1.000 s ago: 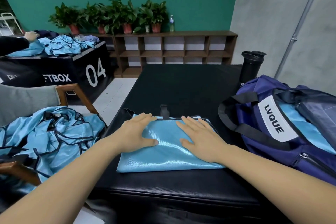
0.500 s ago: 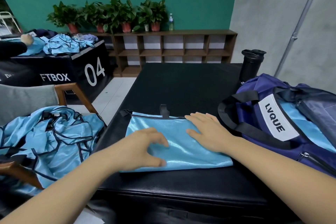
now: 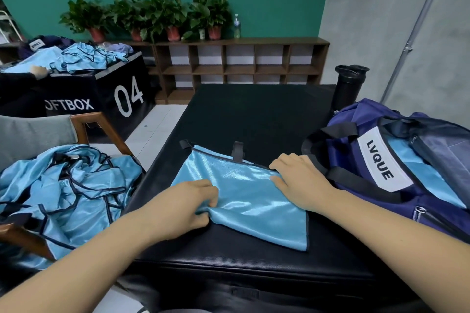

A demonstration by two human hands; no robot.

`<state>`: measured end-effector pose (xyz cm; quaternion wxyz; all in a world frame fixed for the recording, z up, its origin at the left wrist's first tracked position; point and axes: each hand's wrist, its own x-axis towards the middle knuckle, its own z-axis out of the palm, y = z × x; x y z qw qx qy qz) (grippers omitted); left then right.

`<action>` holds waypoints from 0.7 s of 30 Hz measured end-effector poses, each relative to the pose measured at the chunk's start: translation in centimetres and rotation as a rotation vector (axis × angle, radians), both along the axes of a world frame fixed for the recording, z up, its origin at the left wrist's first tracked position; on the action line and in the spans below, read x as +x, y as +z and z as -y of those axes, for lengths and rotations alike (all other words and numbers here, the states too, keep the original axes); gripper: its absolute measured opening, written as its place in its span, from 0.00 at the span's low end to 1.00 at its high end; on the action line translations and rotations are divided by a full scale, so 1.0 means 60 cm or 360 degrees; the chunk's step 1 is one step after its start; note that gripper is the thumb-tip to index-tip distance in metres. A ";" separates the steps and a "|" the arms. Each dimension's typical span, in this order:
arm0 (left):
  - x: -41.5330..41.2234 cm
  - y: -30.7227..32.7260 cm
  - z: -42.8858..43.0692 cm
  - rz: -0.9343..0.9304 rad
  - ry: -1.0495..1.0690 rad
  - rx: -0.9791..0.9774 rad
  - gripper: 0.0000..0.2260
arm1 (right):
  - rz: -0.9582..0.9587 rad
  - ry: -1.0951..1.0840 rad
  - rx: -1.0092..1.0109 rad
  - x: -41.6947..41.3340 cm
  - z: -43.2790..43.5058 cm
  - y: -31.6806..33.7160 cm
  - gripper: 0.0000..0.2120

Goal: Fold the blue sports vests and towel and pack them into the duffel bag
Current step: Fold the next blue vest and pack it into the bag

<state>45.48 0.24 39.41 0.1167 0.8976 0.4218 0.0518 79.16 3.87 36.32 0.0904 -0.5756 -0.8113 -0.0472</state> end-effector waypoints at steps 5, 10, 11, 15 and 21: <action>-0.041 -0.010 -0.051 -0.0046 0.0137 0.0197 0.09 | 0.0123 -0.0024 -0.0080 -0.010 0.056 0.027 0.08; -0.050 -0.017 -0.096 -0.0003 0.0275 0.0263 0.09 | 0.0090 0.0061 -0.0310 -0.026 0.131 0.063 0.11; -0.045 -0.019 -0.101 0.0021 0.0294 0.0280 0.08 | 0.0091 0.0084 -0.0360 -0.031 0.147 0.068 0.11; -0.012 -0.023 -0.109 0.0075 0.0375 0.0294 0.10 | 0.0057 0.0148 -0.0463 -0.045 0.192 0.077 0.16; 0.007 0.009 -0.084 0.0058 0.0308 0.0278 0.20 | -0.0044 0.0359 -0.0118 -0.037 0.199 0.071 0.13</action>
